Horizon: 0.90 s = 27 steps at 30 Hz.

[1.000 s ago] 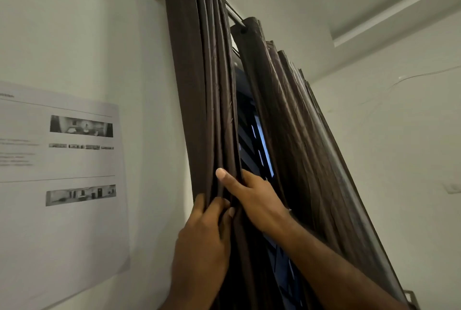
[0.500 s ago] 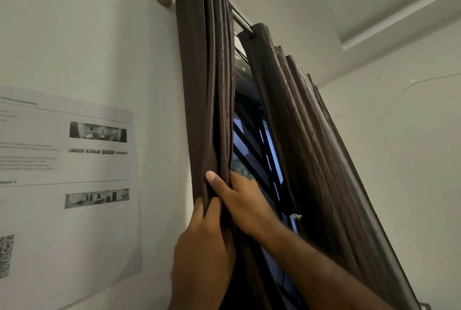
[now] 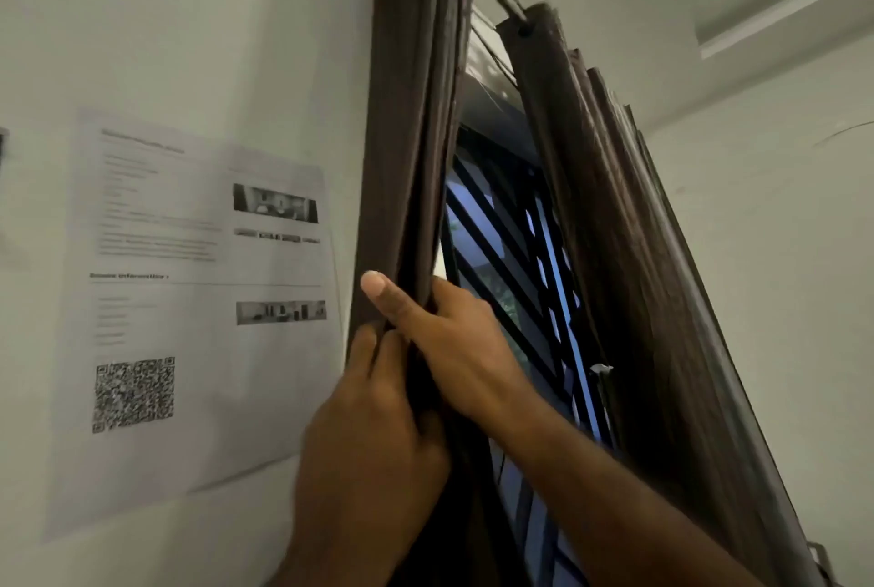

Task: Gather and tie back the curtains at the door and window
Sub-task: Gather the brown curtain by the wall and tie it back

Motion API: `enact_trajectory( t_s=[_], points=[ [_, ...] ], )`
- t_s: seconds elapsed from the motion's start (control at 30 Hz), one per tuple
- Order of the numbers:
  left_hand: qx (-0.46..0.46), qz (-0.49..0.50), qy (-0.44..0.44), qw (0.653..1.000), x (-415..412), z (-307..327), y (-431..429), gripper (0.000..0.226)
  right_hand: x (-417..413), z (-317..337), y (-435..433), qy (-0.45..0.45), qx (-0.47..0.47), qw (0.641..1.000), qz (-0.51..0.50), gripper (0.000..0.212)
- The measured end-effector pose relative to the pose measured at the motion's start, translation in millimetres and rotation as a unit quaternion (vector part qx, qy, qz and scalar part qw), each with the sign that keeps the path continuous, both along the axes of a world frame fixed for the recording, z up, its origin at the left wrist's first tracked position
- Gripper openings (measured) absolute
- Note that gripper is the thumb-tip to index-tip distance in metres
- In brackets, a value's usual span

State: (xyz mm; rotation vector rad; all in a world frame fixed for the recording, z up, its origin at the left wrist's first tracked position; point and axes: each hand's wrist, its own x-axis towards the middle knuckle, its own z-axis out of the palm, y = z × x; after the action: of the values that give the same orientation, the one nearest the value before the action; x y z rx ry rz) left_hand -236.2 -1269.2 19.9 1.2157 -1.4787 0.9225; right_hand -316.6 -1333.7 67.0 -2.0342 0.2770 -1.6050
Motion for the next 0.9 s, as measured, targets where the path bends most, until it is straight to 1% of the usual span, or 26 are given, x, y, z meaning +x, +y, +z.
enact_trajectory(
  t_s=[0.03,0.07,0.17,0.23,0.27,0.33,0.37,0.43,0.47,0.5,0.57,0.63,0.7,0.77,0.83,0.87,0.9],
  points=[
    [0.036,-0.034,0.002,0.999,-3,-5,-5,0.051,-7,-6,-8,-0.006,0.023,1.0,0.007,0.058],
    [0.074,-0.07,0.012,0.995,-4,-12,-11,0.059,-13,-10,-16,-0.012,0.036,0.999,-0.002,0.048],
    [0.189,-0.175,0.067,0.964,-3,-35,-30,0.095,-32,-23,-36,0.006,0.073,0.997,-0.032,0.016],
    [0.24,-0.22,0.09,0.941,-4,-52,-42,0.112,-41,-29,-43,0.053,0.088,0.993,-0.064,0.008],
    [0.247,-0.238,0.102,0.934,-6,-62,-47,0.115,-44,-32,-48,0.074,0.091,0.989,-0.085,0.009],
    [0.243,-0.273,0.129,0.922,-8,-76,-56,0.115,-52,-38,-57,0.094,0.104,0.983,-0.116,0.013],
    [0.245,-0.285,0.149,0.915,-9,-82,-59,0.114,-56,-43,-61,0.103,0.117,0.981,-0.118,0.01],
    [0.271,-0.281,0.174,0.904,-11,-93,-64,0.11,-63,-58,-68,0.136,0.143,0.975,-0.106,0.005],
    [0.292,-0.269,0.177,0.901,-11,-98,-65,0.106,-66,-67,-71,0.153,0.151,0.972,-0.1,0.006],
    [0.314,-0.253,0.179,0.898,-12,-105,-66,0.099,-70,-77,-75,0.162,0.16,0.969,-0.094,0.012],
    [0.338,-0.225,0.192,0.894,-15,-115,-66,0.082,-77,-96,-81,0.147,0.176,0.971,-0.072,0.022],
    [0.342,-0.22,0.22,0.887,-16,-121,-63,0.073,-84,-113,-81,0.124,0.178,0.975,-0.04,0.019],
    [0.353,-0.231,0.231,0.877,-15,-127,-59,0.078,-90,-130,-79,0.122,0.172,0.978,-0.006,0.019],
    [0.374,-0.241,0.212,0.87,-15,-132,-55,0.091,-95,-151,-75,0.147,0.168,0.975,0.02,0.022],
    [0.387,-0.251,0.187,0.868,-15,-135,-52,0.095,-97,-172,-72,0.168,0.162,0.971,0.043,0.026],
    [0.39,-0.253,0.183,0.866,-14,-137,-50,0.093,-97,-184,-70,0.174,0.162,0.969,0.065,0.032],
    [0.394,-0.256,0.184,0.864,-13,-137,-50,0.087,-99,-194,-67,0.176,0.157,0.967,0.096,0.044]
  ],
)
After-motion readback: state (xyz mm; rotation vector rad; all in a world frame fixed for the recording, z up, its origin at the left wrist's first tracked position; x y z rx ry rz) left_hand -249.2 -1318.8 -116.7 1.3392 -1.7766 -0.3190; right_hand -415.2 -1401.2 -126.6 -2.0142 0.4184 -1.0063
